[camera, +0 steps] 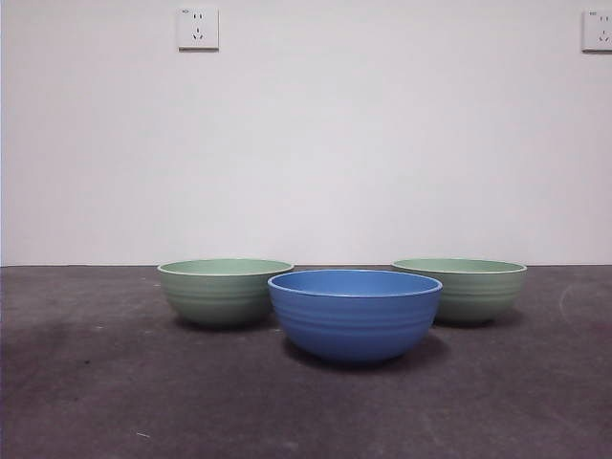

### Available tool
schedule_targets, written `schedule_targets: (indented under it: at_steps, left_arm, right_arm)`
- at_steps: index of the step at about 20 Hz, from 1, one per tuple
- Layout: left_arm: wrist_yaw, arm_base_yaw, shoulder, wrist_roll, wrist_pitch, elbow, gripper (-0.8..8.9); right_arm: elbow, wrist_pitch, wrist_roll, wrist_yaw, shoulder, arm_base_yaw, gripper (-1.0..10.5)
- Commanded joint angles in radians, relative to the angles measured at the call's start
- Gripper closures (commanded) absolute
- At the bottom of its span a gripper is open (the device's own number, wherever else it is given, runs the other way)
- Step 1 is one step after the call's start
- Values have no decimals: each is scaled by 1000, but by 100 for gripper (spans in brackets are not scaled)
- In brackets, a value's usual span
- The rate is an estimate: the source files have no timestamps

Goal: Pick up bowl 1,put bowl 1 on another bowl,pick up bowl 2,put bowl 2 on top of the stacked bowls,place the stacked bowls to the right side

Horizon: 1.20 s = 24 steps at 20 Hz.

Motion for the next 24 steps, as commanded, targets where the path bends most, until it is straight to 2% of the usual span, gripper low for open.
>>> schedule_targets:
  at_steps: [1,7,14,24]
  left_arm:
    - [3,-3,-2,-6,1,5,273]
    - [2,-3,2,-7,2,13,274]
    - [2,-3,19,-27,3,38,274]
    - [2,-3,29,-27,1,38,274]
  right_arm:
    - [2,4,23,2,-1,2,402]
    - [2,8,43,5,10,2,402]
    - [2,82,105,11,70,2,403]
    - [2,334,189,181,322,0,406]
